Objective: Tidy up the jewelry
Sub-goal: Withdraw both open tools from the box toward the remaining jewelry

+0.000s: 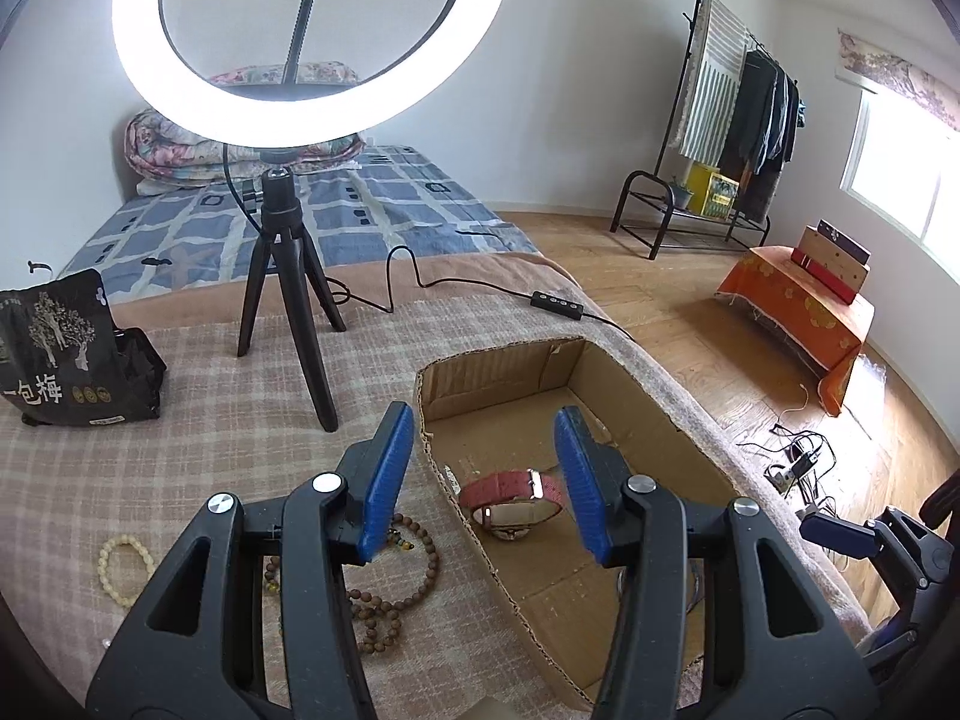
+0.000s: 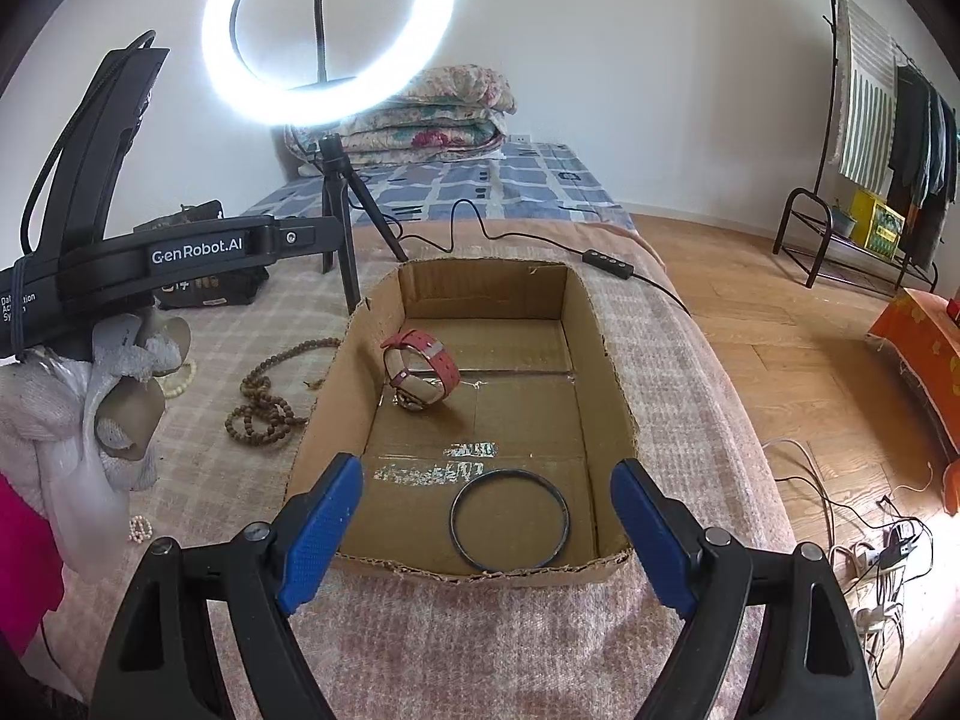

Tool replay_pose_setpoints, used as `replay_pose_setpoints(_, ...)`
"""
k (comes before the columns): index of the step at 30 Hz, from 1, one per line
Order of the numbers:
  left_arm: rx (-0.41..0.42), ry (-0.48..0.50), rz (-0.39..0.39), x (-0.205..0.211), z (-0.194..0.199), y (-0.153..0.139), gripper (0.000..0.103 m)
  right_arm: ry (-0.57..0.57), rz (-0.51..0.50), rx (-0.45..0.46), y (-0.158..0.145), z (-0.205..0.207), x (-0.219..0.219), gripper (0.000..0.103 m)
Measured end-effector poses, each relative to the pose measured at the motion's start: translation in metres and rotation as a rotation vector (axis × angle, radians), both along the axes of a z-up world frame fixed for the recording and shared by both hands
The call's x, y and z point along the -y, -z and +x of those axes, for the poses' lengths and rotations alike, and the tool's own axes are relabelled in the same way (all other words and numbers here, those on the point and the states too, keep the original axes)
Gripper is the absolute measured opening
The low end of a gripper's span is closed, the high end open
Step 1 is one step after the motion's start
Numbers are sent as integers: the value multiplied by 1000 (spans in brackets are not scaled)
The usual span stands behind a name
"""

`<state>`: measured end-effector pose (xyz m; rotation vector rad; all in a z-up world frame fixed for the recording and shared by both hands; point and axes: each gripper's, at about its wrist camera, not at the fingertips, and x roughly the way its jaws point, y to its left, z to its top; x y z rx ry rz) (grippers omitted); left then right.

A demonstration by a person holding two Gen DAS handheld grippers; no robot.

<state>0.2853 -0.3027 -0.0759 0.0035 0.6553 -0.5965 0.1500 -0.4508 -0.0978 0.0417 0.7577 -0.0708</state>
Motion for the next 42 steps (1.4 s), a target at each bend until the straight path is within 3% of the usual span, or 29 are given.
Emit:
replay_pose_setpoints(13, 51, -37, -18, -44, -30, -38, 50, -23, -10, 37, -32, -25, -25, 87)
replay_pose_setpoints(25, 98, -123, -13, -129, -54, -64, 50, -70, 7, 53, -47, -33, -56, 87)
replay_pose_setpoints(32, 92, -184, 1, -191, -64, -58, 50, -124, 23, 40, -42, -27, -81, 87)
replay_pose_setpoints(42, 48, -244, 41, -256, -80, -24, 50, -186, 44, -6, -22, -7, -115, 87)
